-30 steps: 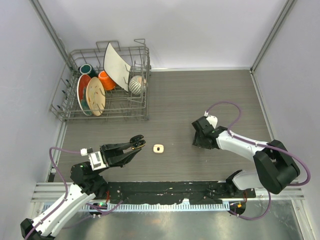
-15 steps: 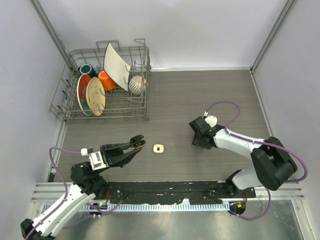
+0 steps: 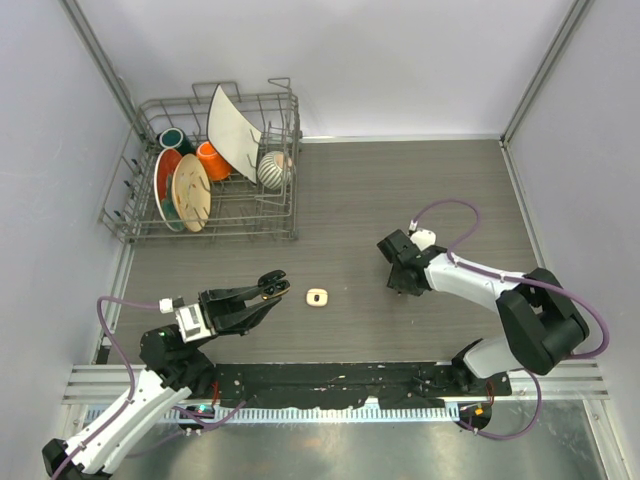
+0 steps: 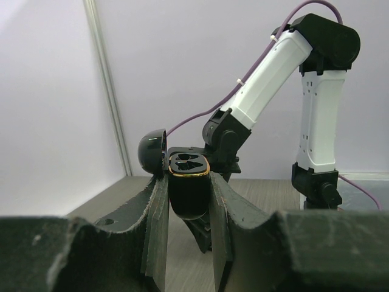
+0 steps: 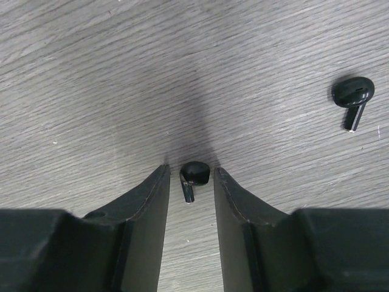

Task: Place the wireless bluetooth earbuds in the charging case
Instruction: Pick up the earbud from the center of the board.

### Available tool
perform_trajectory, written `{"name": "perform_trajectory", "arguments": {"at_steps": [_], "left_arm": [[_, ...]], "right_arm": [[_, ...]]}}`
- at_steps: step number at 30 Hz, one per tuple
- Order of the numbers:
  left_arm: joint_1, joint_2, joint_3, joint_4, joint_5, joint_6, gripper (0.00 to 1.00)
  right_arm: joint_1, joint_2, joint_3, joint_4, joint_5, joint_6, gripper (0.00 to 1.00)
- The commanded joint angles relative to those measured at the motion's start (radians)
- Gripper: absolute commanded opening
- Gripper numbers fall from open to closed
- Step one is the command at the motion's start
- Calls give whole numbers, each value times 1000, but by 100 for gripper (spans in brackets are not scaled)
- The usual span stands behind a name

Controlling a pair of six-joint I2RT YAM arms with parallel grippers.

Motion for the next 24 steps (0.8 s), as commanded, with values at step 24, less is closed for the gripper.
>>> {"name": "perform_trajectory", "arguments": {"at_steps": [24], "left_arm": [[-2, 2, -1, 16, -16, 10, 0]], "right_arm": [[-15, 74, -8, 0, -18, -174, 42]]}}
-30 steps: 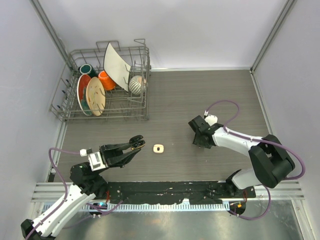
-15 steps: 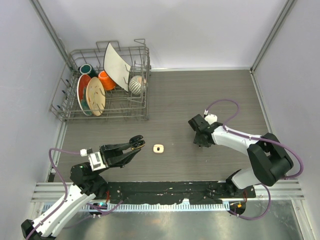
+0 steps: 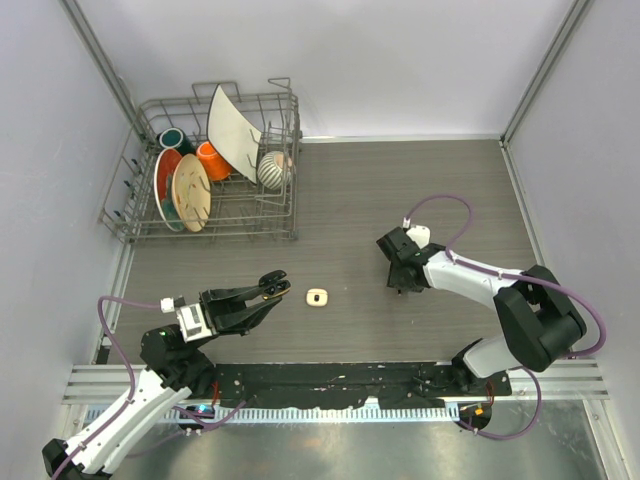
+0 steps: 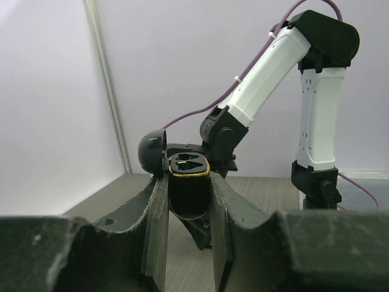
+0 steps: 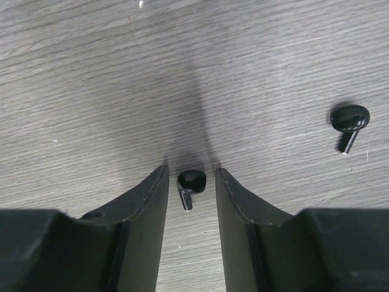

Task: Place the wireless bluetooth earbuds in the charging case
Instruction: Pick up the earbud from the center of the board.

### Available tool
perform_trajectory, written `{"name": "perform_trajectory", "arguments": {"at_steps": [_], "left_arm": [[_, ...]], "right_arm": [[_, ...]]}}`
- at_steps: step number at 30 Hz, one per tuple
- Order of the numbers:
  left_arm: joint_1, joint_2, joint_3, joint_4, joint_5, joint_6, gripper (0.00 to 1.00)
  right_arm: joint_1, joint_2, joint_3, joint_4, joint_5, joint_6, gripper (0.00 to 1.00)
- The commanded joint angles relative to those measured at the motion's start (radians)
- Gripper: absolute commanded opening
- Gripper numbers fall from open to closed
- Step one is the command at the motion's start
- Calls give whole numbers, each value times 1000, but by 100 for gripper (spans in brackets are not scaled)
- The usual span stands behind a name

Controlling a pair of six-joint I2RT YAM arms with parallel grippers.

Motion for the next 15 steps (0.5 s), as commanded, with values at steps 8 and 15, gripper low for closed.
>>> {"name": "perform_trajectory", "arguments": {"at_steps": [8, 15], "left_arm": [[-2, 15, 8, 31, -12, 10, 0], [-2, 15, 8, 31, -12, 10, 0]], "right_arm": [[-9, 49, -37, -15, -38, -33, 39], [-9, 52, -53, -12, -41, -17, 37]]}}
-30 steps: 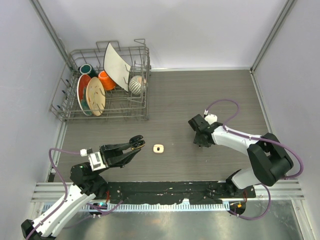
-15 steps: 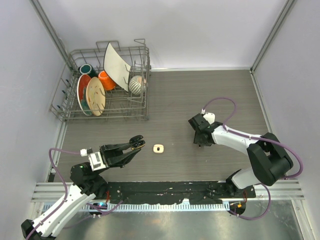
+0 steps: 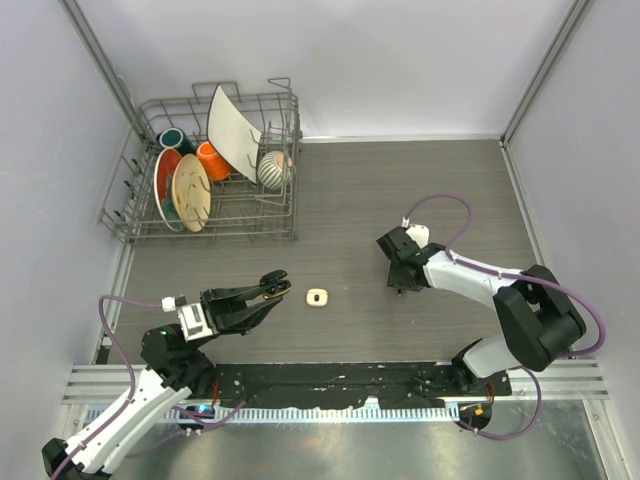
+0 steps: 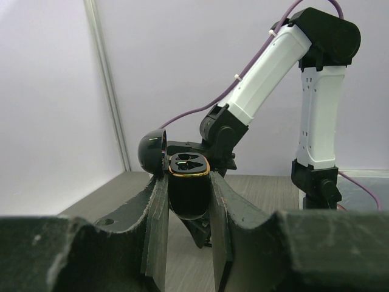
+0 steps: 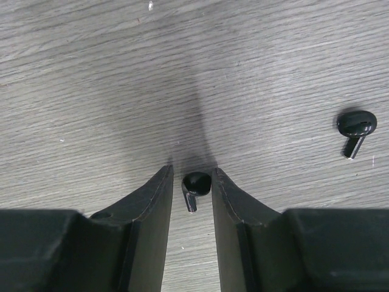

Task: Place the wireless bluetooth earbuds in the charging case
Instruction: Pick up the earbud from the center of the board.

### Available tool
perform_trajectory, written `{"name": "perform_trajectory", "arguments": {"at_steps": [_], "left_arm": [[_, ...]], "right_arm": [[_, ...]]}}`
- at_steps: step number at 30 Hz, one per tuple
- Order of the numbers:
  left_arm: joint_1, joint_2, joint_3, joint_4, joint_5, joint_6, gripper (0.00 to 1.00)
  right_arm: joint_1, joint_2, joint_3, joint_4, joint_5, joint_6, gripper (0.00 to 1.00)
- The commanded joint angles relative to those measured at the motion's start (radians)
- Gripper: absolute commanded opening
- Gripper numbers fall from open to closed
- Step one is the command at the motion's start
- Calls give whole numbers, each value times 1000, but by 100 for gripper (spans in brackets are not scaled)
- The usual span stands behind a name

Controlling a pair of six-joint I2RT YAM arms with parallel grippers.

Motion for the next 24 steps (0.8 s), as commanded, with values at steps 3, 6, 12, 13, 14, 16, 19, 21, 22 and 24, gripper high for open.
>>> {"name": "perform_trajectory", "arguments": {"at_steps": [3, 6, 12, 13, 14, 16, 19, 21, 22, 24], "left_arm": [[-2, 5, 8, 30, -12, 10, 0], [-2, 5, 7, 28, -12, 9, 0], [-2, 10, 7, 34, -11, 9, 0], [-2, 11, 7, 34, -11, 10, 0], [-2, 11, 7, 34, -11, 9, 0], [-2, 11, 5, 36, -11, 7, 0], [-2, 11, 5, 36, -11, 6, 0], [-2, 11, 4, 36, -11, 7, 0], [-2, 10, 4, 36, -9, 6, 0], [-2, 10, 4, 36, -12, 7, 0]], "right_arm": [[-5, 49, -56, -34, -22, 7, 36], [-5, 38, -61, -35, -21, 5, 36], [-5, 18, -70, -41, -27, 10, 40], [-5, 15, -73, -40, -28, 11, 41], [-5, 9, -75, -38, -31, 13, 43], [-5, 6, -76, -38, -33, 11, 43], [-6, 6, -78, -35, -31, 8, 41], [-5, 6, -76, -37, -36, 8, 37], [-5, 6, -79, -34, -37, 10, 37], [-5, -1, -82, -29, -42, 8, 36]]}}
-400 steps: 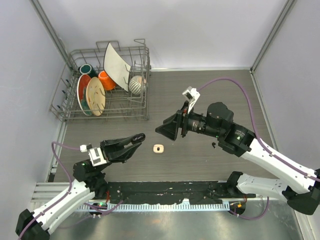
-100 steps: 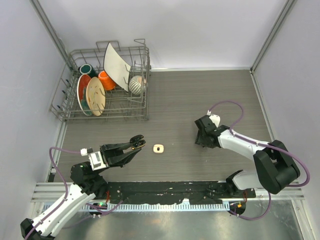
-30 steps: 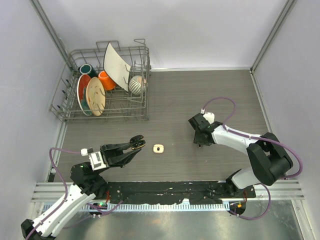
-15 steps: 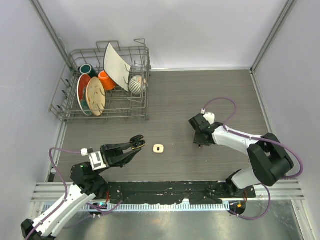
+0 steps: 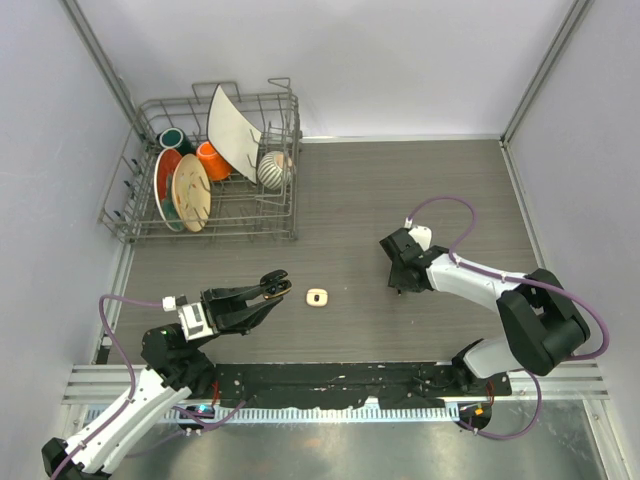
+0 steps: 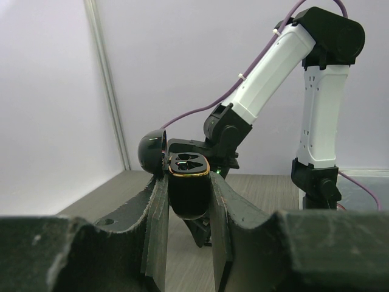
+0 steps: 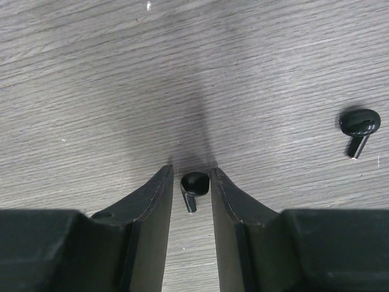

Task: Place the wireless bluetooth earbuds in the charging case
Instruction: Pick up the earbud from the center of the board.

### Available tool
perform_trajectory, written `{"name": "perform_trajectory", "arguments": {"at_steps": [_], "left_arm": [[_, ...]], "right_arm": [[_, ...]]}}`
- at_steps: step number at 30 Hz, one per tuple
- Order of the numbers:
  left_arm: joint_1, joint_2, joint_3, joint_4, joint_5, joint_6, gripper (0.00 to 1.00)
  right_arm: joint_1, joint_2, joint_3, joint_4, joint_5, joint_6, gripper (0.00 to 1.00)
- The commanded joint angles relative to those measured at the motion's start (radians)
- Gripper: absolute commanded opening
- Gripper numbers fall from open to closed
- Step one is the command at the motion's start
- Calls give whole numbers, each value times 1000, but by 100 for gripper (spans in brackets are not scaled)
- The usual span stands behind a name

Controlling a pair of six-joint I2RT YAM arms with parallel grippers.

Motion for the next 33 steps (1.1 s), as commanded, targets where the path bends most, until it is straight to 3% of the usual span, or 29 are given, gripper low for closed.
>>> {"name": "perform_trajectory", "arguments": {"at_steps": [1, 12, 23, 25, 29, 33], "left_arm": [[-2, 5, 5, 36, -12, 7, 0], [-2, 16, 4, 48, -11, 4, 0], [-2, 17, 4, 46, -12, 4, 0], [-2, 17, 4, 45, -12, 1, 0], [-2, 21, 4, 46, -17, 1, 0], [-1, 24, 2, 45, -32, -2, 0]], "right_arm": [[-1, 19, -57, -58, -29, -4, 36], [-1, 19, -61, -55, -37, 2, 33], [-1, 0, -67, -55, -40, 11, 22], [-1, -12, -72, -50, -48, 14, 13], [-1, -40, -83, -25, -68, 28, 5], [0, -95, -95, -1, -77, 42, 2]]}}
